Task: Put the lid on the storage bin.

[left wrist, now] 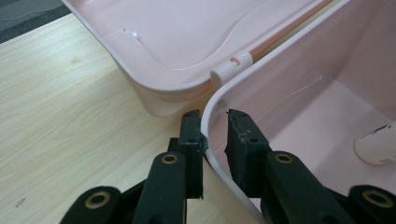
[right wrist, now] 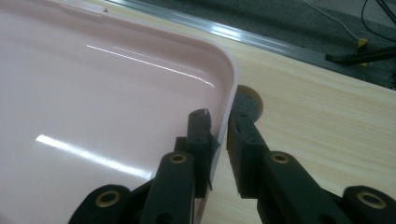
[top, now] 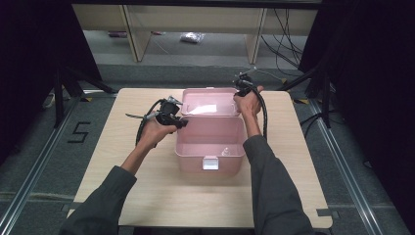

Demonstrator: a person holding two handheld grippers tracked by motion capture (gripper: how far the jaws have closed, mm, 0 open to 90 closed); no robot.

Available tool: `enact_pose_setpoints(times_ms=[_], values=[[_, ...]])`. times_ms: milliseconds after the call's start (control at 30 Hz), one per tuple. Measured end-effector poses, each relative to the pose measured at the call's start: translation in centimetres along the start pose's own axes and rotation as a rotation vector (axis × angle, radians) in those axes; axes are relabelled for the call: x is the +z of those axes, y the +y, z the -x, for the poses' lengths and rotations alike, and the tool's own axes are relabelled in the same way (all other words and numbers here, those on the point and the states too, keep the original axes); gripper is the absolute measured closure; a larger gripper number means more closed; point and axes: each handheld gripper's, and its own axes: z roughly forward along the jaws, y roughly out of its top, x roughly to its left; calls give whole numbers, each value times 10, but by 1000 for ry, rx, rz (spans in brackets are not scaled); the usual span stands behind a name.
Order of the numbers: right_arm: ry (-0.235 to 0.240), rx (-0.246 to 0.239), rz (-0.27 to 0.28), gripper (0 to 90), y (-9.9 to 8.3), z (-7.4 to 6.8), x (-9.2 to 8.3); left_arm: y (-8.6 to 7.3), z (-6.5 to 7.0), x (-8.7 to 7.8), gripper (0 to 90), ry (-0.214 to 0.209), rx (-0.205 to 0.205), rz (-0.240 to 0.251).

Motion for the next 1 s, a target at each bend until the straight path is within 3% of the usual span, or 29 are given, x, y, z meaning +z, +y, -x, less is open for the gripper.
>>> enact_pose_setpoints(times_ms=[67, 100, 267, 333, 367, 400, 433, 467, 667, 733, 767, 833, 867, 1000], values=[[-6, 10, 16, 811, 0, 0, -2, 0, 0, 0, 762, 2, -1, 4], [5, 44, 21, 813, -1, -3, -3, 0, 0, 0, 763, 0, -2, 5], [-1, 27, 67, 824, 1, -1, -13, 0, 0, 1, 763, -5, -7, 12], [-6, 42, 79, 828, 2, -1, -19, 0, 0, 1, 764, -5, -7, 10], [2, 77, 77, 828, 2, -4, -22, 0, 0, 1, 764, -7, -13, 14], [-5, 47, 95, 830, 3, 0, -23, 0, 0, 2, 764, -5, -16, 18], [2, 58, 104, 831, 2, 0, -25, 0, 1, 2, 764, 0, -14, 17], [5, 36, 111, 833, 2, 2, -28, 1, 1, 2, 764, -5, -13, 17], [19, 24, 193, 836, -2, 5, -41, 0, 1, 1, 765, -11, -10, 16], [23, 40, 213, 837, -4, 3, -47, 0, 1, 2, 764, -9, -15, 19], [28, 20, 224, 837, -5, 5, -50, 0, 1, 2, 764, -11, -16, 18], [45, 54, 250, 840, -7, 4, -56, 0, 2, 2, 764, -6, -20, 20], [51, 36, 265, 840, -8, 6, -60, 0, 2, 2, 764, -6, -23, 23], [66, 39, 316, 846, -13, 6, -72, 0, 2, 2, 764, -8, -20, 19]])
